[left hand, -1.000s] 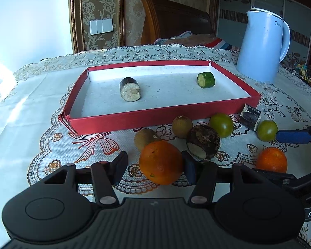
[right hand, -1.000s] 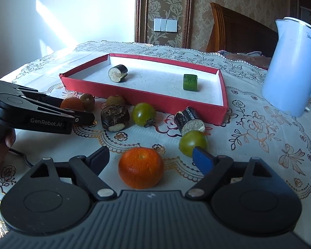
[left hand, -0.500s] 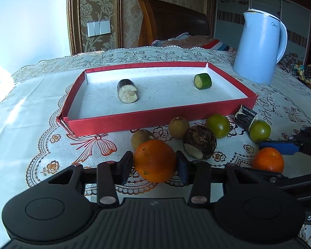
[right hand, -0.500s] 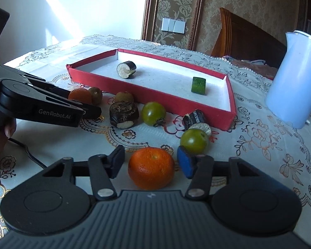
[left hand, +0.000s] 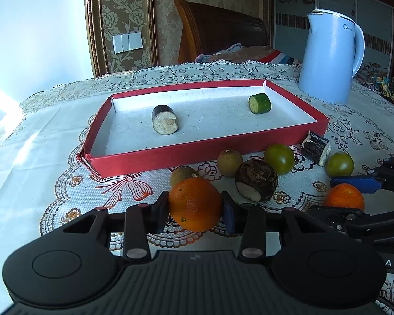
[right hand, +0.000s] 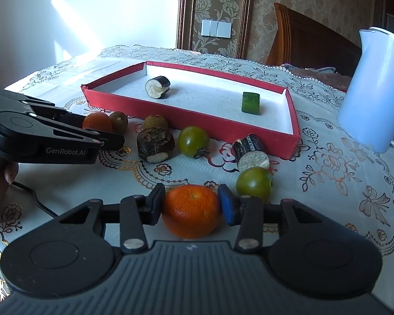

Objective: Organize fruits
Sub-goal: 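Lower the right gripper onto the small mandarin and close it, then close the left gripper on the large orange while the right holds the mandarin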

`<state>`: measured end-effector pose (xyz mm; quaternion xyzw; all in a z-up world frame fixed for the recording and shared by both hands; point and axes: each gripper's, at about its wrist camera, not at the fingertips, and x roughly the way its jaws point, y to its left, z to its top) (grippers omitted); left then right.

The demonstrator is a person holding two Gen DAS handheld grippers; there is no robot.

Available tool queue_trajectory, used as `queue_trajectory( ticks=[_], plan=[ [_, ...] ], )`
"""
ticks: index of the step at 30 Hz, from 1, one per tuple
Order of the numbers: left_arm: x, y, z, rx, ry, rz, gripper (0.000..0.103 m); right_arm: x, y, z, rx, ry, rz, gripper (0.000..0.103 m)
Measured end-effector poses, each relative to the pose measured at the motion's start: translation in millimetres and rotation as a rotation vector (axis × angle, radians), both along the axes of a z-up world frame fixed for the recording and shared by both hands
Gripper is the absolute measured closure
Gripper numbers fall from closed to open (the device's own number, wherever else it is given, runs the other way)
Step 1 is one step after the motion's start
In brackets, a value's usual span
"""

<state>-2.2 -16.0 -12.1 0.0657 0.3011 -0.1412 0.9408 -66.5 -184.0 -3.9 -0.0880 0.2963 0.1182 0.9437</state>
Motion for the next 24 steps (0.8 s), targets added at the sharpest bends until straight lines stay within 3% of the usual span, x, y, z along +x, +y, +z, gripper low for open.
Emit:
queue_trajectory(
  ticks=[9, 14, 24],
  plan=[
    [-1.8, 8.1, 6.4, -0.045, -0.016, 0.008, 0.063, -2.5, -2.7, 4.7, 0.017, -0.017, -0.008, 0.062],
    [0.8, 13.3, 17.1, -0.076, -0.03, 0.022, 0.063, 0.4, -7.6, 23.4, 0.024, -0.065, -0.016, 0.062],
    [33.4, 15.9, 36.6, -0.096, -0.038, 0.071, 0.063, 60.8, -16.2, 49.6, 0.049, -0.124, -0.11, 0.062]
  ],
)
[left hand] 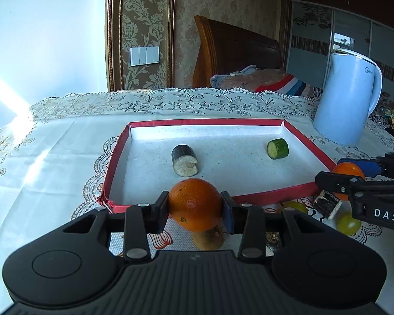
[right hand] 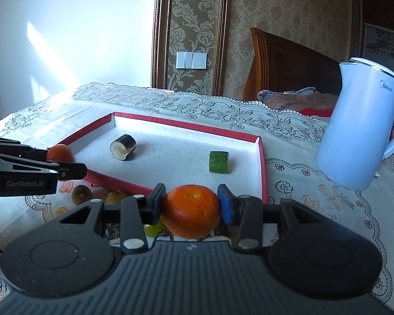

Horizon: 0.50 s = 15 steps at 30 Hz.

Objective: Organize fruits
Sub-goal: 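Close the left gripper on the large orange while the right holds the mandarin, then carry the held mandarin and orange over the red tray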

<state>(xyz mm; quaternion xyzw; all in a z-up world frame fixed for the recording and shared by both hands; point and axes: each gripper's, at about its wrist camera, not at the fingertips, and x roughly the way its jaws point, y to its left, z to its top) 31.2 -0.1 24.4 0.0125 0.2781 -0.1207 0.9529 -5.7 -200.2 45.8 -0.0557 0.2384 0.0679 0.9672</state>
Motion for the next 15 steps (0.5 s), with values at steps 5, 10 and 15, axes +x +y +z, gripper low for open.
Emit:
queue_trajectory(
  ticks=[5, 10, 15],
  plan=[
    [28.9, -0.1, 2.6, -0.032, 0.041, 0.04, 0.063, 35.6, -1.8, -3.3, 0.001, 0.014, -0.049, 0.062],
    [54.6, -6.3, 1.4, -0.006, 0.057, 0.068, 0.063, 66.1, -5.7, -11.9, -0.004, 0.048, -0.084, 0.062],
    [70.4, -16.6, -6.3, 0.008, 0.078, 0.072, 0.063, 89.3, -9.7, -22.1, -0.006, 0.092, -0.113, 0.062]
  ],
)
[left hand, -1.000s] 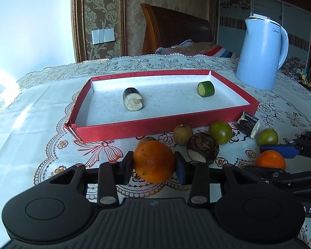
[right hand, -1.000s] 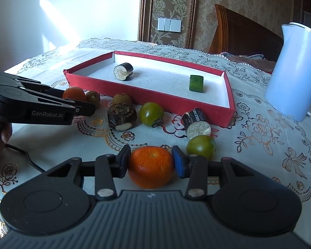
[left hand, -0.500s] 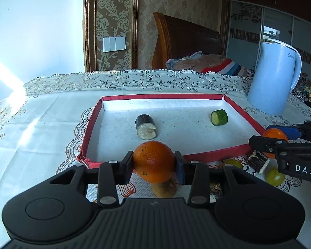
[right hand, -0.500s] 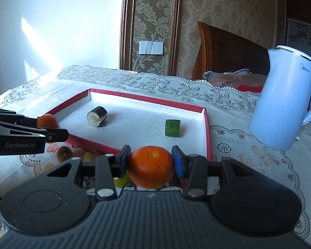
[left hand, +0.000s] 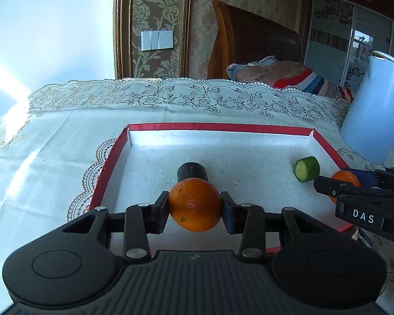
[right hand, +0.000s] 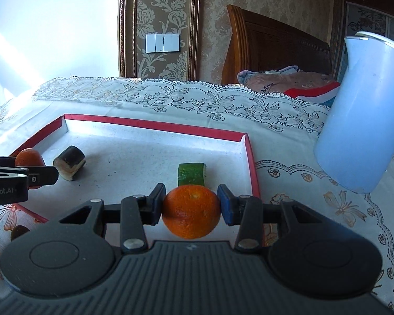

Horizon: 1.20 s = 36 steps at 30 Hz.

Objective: Organize fruits
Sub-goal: 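Carry the held mandarin and orange over the red tray, then open the right gripper releasing the mandarin while the left releases the orange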

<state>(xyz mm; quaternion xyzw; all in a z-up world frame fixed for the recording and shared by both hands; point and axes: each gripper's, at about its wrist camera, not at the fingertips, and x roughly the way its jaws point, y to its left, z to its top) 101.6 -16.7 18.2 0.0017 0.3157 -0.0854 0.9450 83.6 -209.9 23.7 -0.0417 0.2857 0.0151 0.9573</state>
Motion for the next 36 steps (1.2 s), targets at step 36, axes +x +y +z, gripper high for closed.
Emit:
queue_trajectory(
  ticks=[36],
  plan=[
    [39.8, -13.0, -17.2, 0.033, 0.014, 0.088, 0.057, 39.1, 3.9, 2.0, 0.004, 0.0, -0.048, 0.042]
  ],
)
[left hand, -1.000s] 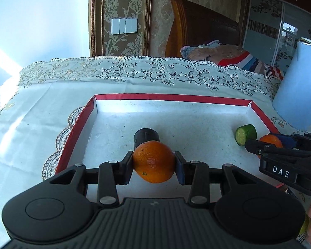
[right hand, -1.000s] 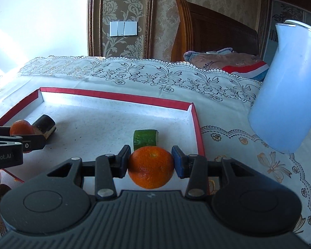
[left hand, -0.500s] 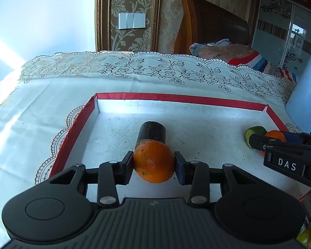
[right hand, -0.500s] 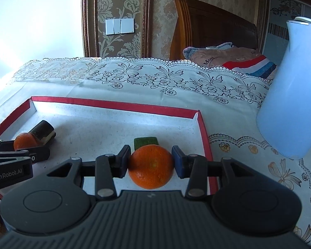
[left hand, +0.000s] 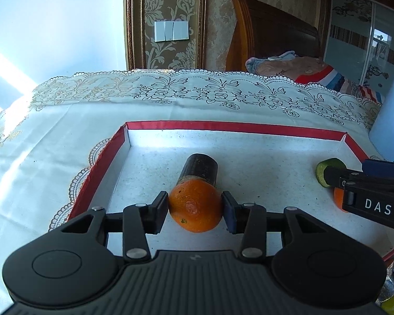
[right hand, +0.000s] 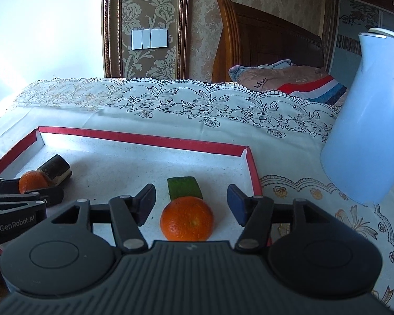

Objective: Organize fruits
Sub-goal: 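Open the right gripper releasing the mandarin while the left releases the orange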

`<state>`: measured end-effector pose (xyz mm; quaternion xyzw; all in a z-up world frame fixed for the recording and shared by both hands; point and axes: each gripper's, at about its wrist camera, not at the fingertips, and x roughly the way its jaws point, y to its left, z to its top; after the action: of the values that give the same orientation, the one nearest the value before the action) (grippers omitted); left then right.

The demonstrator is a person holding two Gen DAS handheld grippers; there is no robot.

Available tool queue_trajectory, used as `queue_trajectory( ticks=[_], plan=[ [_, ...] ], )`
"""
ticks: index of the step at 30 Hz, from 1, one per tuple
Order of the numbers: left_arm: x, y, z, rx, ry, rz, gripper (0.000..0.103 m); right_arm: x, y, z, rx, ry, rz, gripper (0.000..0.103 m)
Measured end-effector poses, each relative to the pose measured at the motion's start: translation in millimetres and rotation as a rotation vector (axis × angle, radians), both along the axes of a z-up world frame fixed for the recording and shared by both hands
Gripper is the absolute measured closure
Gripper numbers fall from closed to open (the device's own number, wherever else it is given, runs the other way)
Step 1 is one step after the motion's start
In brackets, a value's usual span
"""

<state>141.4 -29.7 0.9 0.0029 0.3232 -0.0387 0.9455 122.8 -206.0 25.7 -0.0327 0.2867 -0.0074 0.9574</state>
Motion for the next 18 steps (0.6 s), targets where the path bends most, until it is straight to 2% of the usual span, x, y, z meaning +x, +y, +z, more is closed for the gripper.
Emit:
queue_trajectory(
  ticks=[2, 4, 9, 15, 18],
  plan=[
    [-1.9, -1.0, 0.9, 0.01, -0.016, 0.001, 0.044, 0.1, -1.1, 0.0, 0.003, 0.001, -0.004, 0.041],
    [-4.1, -1.4, 2.3, 0.01, -0.03, -0.002, 0.035, 0.4, -1.7, -0.1, 0.007, 0.003, -0.004, 0.04],
    [-6.6, -2.1, 4.4, 0.017, -0.048, -0.001, 0.032, -3.7, -2.4, 2.5, 0.002, -0.027, -0.024, 0.027],
    [-13.4, 1.9, 7.9, 0.002, -0.071, 0.006, 0.032, -7.5, -3.8, 4.3, 0.011, -0.029, -0.022, 0.027],
    [-18.4, 5.4, 9.4, -0.006, -0.081, 0.013, 0.025, -12.2, -4.2, 4.5, 0.005, -0.041, -0.028, 0.021]
  ],
)
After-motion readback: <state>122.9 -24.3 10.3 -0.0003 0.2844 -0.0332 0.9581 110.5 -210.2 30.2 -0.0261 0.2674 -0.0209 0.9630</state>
